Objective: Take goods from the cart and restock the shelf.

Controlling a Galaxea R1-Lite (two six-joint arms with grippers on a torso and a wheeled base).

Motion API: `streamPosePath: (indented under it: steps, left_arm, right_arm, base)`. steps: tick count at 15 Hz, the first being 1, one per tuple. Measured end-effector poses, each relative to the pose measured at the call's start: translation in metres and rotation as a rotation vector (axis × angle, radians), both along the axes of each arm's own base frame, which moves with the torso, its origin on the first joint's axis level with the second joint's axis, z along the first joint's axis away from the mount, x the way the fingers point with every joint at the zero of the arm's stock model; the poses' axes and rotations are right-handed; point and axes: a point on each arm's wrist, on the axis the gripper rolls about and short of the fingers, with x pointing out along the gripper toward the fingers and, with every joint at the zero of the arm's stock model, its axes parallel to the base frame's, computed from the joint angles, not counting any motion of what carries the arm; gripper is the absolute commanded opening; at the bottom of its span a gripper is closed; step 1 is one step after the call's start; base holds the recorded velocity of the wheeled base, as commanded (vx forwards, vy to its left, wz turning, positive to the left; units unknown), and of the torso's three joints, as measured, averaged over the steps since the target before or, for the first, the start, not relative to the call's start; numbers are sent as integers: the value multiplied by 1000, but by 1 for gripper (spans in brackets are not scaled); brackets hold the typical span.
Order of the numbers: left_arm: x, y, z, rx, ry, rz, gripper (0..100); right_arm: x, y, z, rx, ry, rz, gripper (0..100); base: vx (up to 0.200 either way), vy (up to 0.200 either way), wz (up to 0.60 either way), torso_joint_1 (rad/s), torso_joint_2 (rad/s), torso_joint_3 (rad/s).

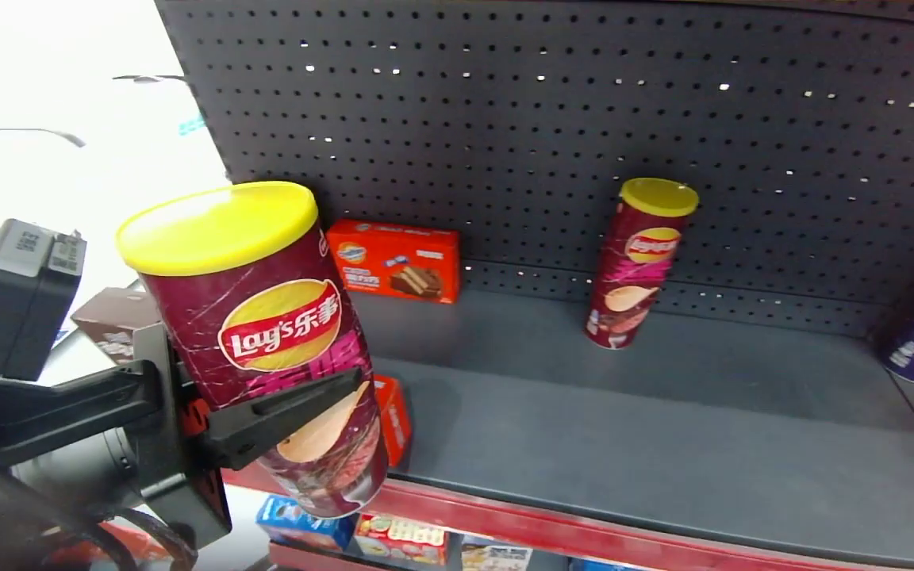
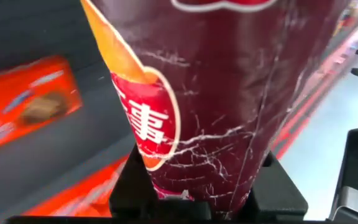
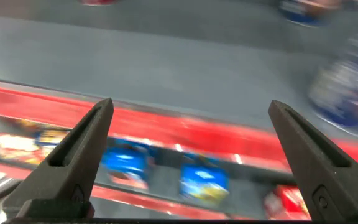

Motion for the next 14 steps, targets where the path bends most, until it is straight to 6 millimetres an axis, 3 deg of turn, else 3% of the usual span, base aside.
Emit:
streamPosePath:
  steps: [14]
  left_arm:
    - [2,-1,1,1,1,2,0]
  right_arm:
    - [0,0,0,1,0,-1,100]
  base:
    - [0,0,-43,0,1,0]
